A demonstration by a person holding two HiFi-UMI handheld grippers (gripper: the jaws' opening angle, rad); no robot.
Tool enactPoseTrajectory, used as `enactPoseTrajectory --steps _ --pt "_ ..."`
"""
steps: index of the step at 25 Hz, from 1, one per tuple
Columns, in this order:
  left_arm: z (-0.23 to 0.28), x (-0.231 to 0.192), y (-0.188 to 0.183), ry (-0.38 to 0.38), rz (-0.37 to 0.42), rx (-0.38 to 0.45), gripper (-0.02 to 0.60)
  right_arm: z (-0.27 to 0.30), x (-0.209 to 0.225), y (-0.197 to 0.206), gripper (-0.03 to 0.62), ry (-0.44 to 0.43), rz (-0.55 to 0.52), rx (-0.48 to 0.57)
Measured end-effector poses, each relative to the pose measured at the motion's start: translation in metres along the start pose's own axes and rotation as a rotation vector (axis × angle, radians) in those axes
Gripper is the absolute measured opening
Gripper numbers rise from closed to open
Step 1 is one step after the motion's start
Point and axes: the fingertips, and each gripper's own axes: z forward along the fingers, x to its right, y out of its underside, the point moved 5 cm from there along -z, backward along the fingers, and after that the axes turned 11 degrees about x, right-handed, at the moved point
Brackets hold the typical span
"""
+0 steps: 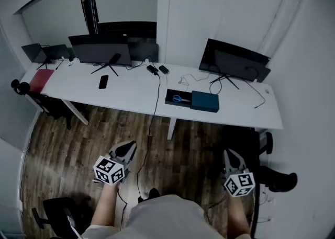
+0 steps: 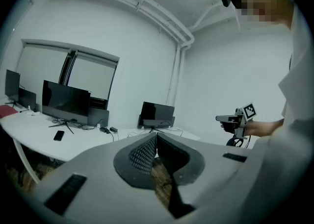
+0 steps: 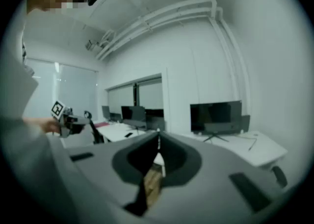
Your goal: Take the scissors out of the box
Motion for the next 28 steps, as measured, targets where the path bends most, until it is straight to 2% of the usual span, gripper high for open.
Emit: enactPoseTrajectory --steps 7,15,28 --pt "-0.007 -0.013 0.000 -0.001 -0.005 0.000 0.035 0.003 -0.011 -0.002 0.032 0.006 -0.010 0.011" --pt "-0.012 -0.021 0.001 0.030 -0.012 -0.002 0.035 0.005 -0.027 -0.001 0.032 0.011 -0.001 0.021" --pt "-0.012 -0.039 0.010 0.069 -0.026 -0.031 0.035 0.010 -0.048 0.011 0.034 0.042 -0.006 -0.011"
